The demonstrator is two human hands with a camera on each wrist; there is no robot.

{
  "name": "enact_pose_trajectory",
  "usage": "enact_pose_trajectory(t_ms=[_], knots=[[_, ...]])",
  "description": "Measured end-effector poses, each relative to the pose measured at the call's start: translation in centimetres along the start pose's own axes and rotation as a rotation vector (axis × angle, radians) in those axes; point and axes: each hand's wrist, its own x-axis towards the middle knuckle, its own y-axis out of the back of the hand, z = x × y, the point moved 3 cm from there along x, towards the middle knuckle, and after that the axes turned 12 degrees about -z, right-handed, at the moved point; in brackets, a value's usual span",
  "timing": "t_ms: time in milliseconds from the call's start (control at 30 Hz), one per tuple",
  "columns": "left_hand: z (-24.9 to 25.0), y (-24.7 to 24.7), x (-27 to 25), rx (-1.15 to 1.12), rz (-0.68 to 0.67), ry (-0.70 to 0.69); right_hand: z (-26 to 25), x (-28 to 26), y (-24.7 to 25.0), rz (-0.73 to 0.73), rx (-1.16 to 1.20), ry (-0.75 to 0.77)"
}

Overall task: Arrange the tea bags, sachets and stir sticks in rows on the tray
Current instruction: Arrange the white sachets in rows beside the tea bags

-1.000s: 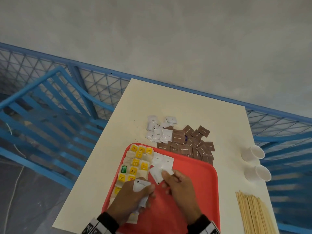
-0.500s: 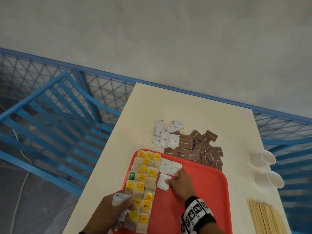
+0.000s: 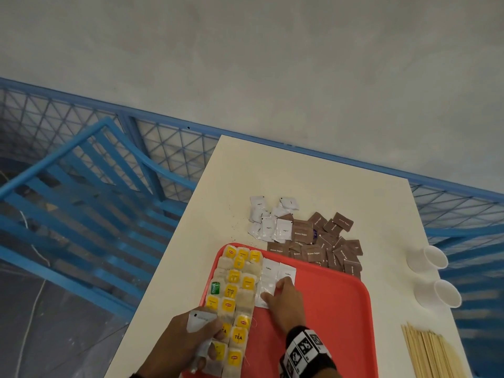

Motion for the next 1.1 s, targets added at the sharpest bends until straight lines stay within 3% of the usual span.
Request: enact_pose_trajectory(t_ms=[100, 167, 300, 400, 500, 567, 767, 967, 1100], knots=[[0.4, -0.5, -0.5, -0.008, -0.022, -0.013, -0.7, -0.7, 0.6, 0.004, 0.024, 0.003], [0.9, -1.2, -0.3, -0.129, -0.049, -0.011, -1.8, -2.0, 1.6, 0.025, 0.074, 0.05], [2.7, -2.8, -0.1, -0.478, -0.139, 0.044, -6.3, -7.3, 3.2, -0.094, 0.19, 0.324], [3.6, -4.5, 0.5, -0.598, -0.214, 0.008, -7.8, -10.4, 2.7, -0.199, 0.04, 0.421], [4.6, -6.4, 1.2, -0.634, -0.197, -0.023, -7.0, -10.9, 3.2, -0.103, -0.048, 0.399], [4.5, -7.1, 1.4, -0.599, -0.181, -0.053, -6.2, -10.6, 4.3, -0.051, 0.057, 0.36], [5.2, -8.7, 0.9, -0.359, -0.133, -0.146, -4.0, -10.7, 7.5, -0.203, 0.406, 0.342], [6.3, -8.8, 0.2, -0.175, -0.207, -0.171, -3.8, -11.3, 9.3, -0.445, 0.323, 0.403], [6.5, -8.8, 0.1, -0.043, -0.202, -0.167, -3.5, -10.7, 10.0, -0.373, 0.397, 0.336]])
